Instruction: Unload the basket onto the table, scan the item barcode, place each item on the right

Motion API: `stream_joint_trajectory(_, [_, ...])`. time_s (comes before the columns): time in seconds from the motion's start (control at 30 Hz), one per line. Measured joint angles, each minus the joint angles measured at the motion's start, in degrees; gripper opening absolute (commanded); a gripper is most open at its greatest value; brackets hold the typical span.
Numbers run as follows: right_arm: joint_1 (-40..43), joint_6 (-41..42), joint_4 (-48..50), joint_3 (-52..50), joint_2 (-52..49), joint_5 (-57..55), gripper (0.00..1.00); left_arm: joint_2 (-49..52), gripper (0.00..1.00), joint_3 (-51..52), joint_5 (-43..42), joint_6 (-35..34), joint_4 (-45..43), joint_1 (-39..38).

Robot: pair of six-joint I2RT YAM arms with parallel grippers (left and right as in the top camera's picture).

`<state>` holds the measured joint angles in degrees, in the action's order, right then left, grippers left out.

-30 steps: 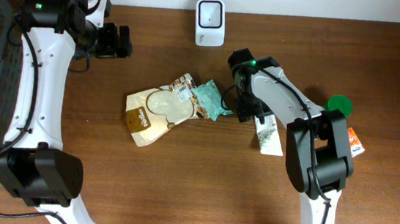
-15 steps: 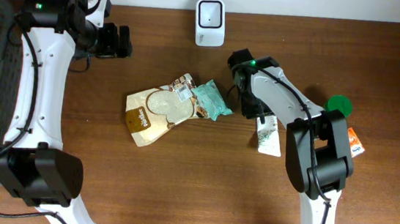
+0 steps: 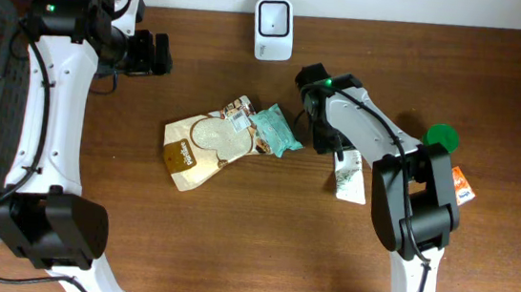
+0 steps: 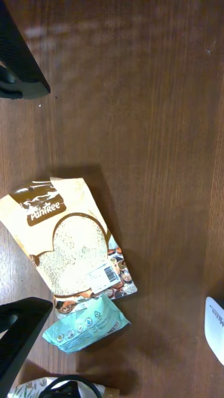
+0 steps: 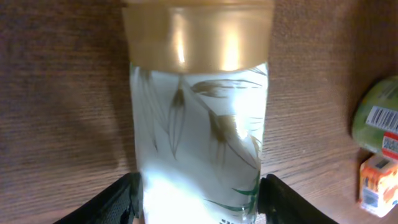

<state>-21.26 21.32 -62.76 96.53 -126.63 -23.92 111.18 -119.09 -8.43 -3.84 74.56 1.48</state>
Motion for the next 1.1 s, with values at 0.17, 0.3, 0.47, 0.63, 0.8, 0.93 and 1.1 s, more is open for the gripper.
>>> stream_joint_trajectory(0.17, [0.0,1.49,0.02,0.02,-0.04,-0.02,0.56,0.0,0.99,0.0,0.0,-0.02,0.0,0.0])
stream_joint_trajectory(0.3, [-0.07,2.14,0.04,0.02,-0.87,0.0,0.64,0.0,0.99,0.0,0.0,0.0,0.0,0.0])
stream_joint_trajectory(0.47, [-0.24,2.49,0.28,0.13,-1.81,-0.94,0.66,0.0,0.99,0.0,0.0,0.0,0.0,0.0])
stream_joint_trajectory(0.63, [-0.22,2.62,0.94,0.13,-1.9,-1.64,0.47,0.0,0.99,0.0,0.0,0.0,0.0,0.0])
stream_joint_trajectory(0.8, [-0.24,2.73,0.92,0.11,-2.03,-1.7,0.28,0.0,0.99,0.0,0.0,0.0,0.0,0.0])
stream_joint_trajectory(0.93, [-0.28,2.51,-0.66,0.76,-2.03,-2.1,0.12,0.0,0.99,0.0,0.0,0.0,0.0,0.0])
stream_joint_trajectory(1.1, [-0.17,-0.07,-3.06,2.73,-2.01,1.05,0.12,0.0,0.99,0.0,0.0,0.0,0.0,0.0])
